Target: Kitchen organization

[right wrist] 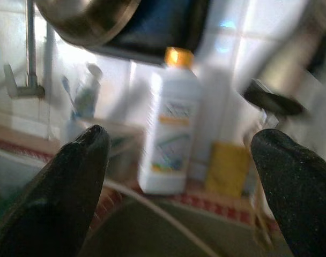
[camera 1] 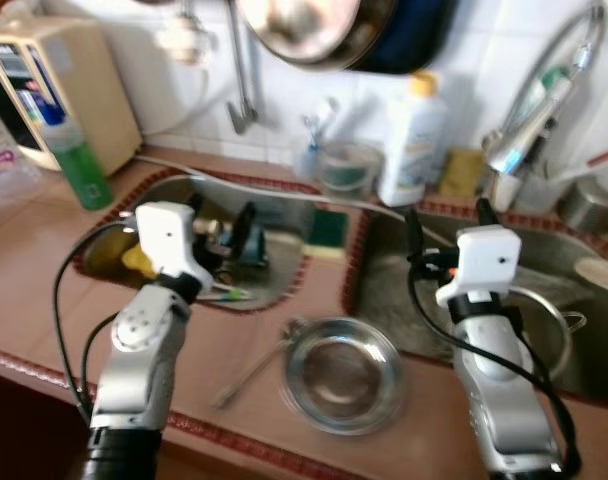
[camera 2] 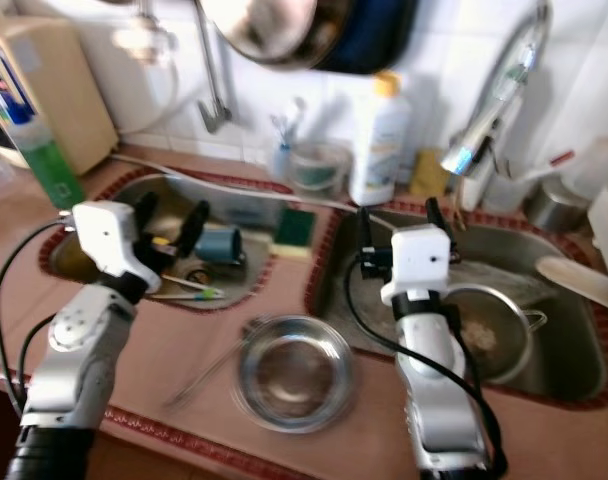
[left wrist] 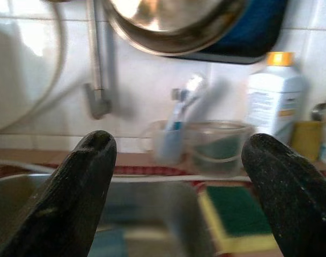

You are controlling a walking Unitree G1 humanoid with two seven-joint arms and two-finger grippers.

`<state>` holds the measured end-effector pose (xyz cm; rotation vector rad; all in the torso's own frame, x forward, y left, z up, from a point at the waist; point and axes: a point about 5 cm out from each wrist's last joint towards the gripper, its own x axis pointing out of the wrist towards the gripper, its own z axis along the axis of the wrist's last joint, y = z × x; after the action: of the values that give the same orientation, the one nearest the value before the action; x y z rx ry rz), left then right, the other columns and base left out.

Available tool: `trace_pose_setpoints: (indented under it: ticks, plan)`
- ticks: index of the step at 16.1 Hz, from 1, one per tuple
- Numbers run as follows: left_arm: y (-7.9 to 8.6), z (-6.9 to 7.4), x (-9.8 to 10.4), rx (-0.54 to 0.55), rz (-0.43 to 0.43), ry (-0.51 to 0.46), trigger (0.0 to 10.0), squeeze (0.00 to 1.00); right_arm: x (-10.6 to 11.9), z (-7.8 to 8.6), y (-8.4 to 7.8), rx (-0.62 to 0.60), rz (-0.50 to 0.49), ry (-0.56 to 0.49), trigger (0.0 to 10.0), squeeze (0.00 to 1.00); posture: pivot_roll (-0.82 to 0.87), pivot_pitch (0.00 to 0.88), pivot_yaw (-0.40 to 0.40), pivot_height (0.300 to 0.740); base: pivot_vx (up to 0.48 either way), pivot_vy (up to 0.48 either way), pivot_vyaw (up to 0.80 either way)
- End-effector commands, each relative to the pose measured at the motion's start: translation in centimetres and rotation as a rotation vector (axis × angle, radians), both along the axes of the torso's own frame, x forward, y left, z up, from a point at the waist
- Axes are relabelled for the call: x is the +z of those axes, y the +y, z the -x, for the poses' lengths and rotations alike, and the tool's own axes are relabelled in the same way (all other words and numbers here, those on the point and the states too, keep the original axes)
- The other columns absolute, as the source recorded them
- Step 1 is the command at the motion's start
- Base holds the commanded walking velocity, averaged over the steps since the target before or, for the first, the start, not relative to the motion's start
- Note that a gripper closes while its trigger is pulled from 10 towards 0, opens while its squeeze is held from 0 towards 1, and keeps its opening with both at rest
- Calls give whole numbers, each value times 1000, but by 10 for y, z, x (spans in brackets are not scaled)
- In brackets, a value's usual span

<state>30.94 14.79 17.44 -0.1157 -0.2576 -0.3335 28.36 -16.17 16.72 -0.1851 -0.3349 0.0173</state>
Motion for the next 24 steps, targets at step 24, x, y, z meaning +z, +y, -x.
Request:
trace_pose_setpoints:
  ticks: [24]
  plan:
    - [-21,32,-15,-216,-60,106,10000,0,-14,29,-14,32,17,93,10000,0,-219,49,79,740,0,0,0]
